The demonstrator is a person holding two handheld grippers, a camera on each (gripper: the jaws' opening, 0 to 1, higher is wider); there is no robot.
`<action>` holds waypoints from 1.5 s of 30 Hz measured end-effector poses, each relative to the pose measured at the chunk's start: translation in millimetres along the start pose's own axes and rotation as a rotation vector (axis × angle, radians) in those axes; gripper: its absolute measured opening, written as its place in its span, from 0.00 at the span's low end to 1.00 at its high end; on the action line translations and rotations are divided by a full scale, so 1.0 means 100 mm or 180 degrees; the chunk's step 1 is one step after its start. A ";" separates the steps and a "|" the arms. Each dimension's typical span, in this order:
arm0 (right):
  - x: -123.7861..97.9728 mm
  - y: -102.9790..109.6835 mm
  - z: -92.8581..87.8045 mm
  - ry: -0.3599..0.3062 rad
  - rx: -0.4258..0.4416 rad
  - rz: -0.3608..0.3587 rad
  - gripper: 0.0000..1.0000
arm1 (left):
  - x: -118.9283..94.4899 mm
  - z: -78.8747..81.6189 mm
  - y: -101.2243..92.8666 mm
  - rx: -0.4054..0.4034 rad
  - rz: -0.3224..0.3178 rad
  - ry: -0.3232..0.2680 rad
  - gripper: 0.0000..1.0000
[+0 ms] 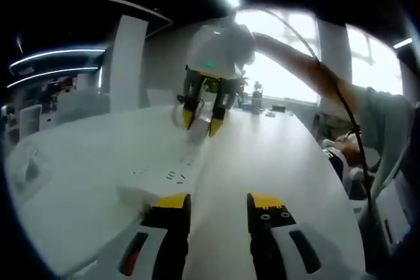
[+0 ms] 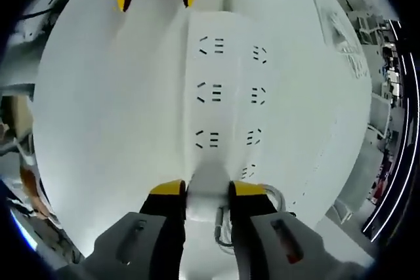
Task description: Straighten the power strip on the desk, plug the charger into it
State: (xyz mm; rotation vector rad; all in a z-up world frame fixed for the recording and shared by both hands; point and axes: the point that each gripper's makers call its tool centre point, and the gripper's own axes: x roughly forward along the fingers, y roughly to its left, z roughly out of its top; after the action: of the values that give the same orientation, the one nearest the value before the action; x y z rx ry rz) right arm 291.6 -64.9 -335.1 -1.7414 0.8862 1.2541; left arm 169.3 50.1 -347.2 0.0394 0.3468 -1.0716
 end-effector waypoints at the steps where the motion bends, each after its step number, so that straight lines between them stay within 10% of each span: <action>1: 0.00 0.00 0.00 -0.0090 0.0049 0.0066 0.24 | 0.00 0.00 0.00 -0.0002 -0.0003 -0.0001 0.35; 7: 0.02 -0.02 -0.04 -0.0385 0.0231 0.0110 0.24 | -0.01 -0.02 0.00 -0.0018 0.0002 0.0012 0.35; 14: 0.06 -0.02 0.00 0.0049 -0.0034 0.0243 0.25 | 0.00 -0.02 -0.02 -0.0016 -0.0024 0.0010 0.35; 20: 0.06 -0.01 -0.01 -0.0546 0.0281 0.0184 0.25 | 0.00 -0.01 -0.06 -0.0014 -0.0053 0.0018 0.35; 26: 0.08 0.01 0.01 -0.0265 0.0031 0.0180 0.25 | 0.01 0.01 -0.09 -0.0018 -0.0094 -0.0012 0.35; 45: 0.16 0.01 0.02 -0.0484 0.0144 -0.0043 0.27 | 0.03 -0.02 -0.06 -0.0041 -0.0059 0.0034 0.35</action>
State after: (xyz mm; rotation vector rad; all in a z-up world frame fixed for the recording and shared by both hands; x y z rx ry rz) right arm 294.1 -64.7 -351.0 -1.5914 0.8069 1.3284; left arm 165.3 44.7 -349.2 0.0306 0.3643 -1.0877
